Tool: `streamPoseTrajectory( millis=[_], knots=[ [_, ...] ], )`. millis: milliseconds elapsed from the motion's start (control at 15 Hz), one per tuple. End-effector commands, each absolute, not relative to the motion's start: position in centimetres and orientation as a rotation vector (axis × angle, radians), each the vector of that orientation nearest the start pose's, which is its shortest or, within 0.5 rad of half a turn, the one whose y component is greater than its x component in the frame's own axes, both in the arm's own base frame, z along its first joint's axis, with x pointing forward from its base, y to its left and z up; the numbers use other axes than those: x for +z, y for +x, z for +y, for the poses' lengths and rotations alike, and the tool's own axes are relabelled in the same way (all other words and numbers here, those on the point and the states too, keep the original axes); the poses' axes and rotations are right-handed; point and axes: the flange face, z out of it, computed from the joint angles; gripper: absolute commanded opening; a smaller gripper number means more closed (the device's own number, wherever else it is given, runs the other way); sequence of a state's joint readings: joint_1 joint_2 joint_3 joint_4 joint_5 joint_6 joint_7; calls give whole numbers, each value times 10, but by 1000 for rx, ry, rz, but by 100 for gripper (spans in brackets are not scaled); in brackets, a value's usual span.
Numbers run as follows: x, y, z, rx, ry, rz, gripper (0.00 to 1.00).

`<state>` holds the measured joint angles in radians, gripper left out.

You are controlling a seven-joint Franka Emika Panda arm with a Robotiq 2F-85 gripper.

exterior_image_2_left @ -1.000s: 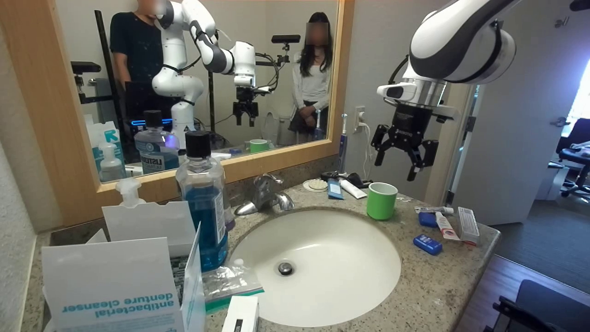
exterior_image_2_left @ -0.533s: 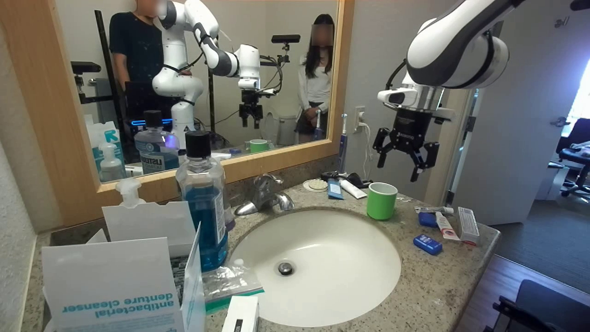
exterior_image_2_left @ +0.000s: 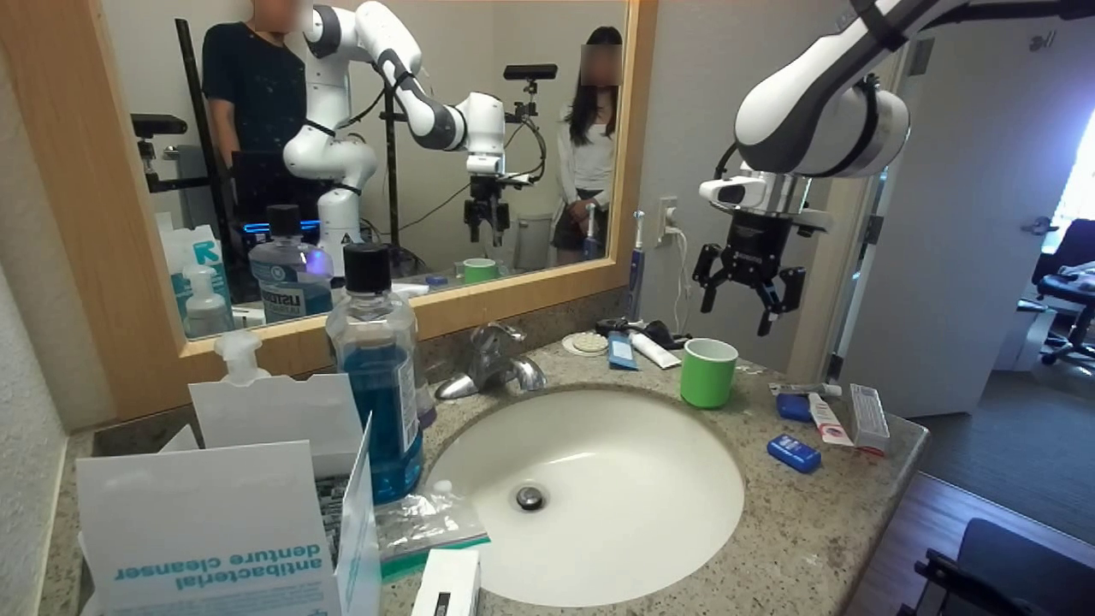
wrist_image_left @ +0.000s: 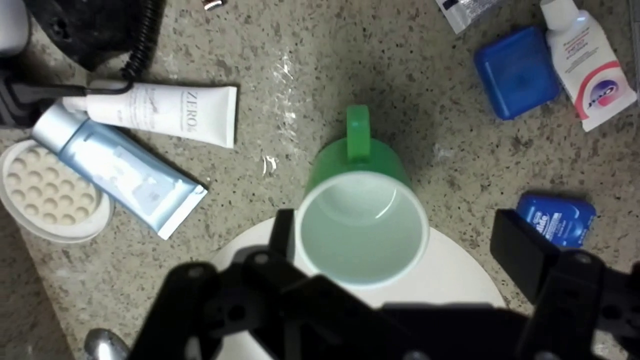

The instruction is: Pour the contents of the green mug cup into the sink

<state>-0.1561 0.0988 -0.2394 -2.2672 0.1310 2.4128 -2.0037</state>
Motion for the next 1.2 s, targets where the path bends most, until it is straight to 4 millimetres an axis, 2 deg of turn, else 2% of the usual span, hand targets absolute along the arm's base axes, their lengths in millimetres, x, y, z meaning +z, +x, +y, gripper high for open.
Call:
streamPoseTrajectory(
  millis=[0, 200, 600, 1133],
  knots=[
    [303, 517, -218, -172, -2267, -2071, 100],
    [290, 526, -231, -183, -2238, -2003, 100],
    [307, 514, -263, -115, -2242, -1959, 100],
    [267, 528, -253, -137, -2144, -1951, 100]
  ],
)
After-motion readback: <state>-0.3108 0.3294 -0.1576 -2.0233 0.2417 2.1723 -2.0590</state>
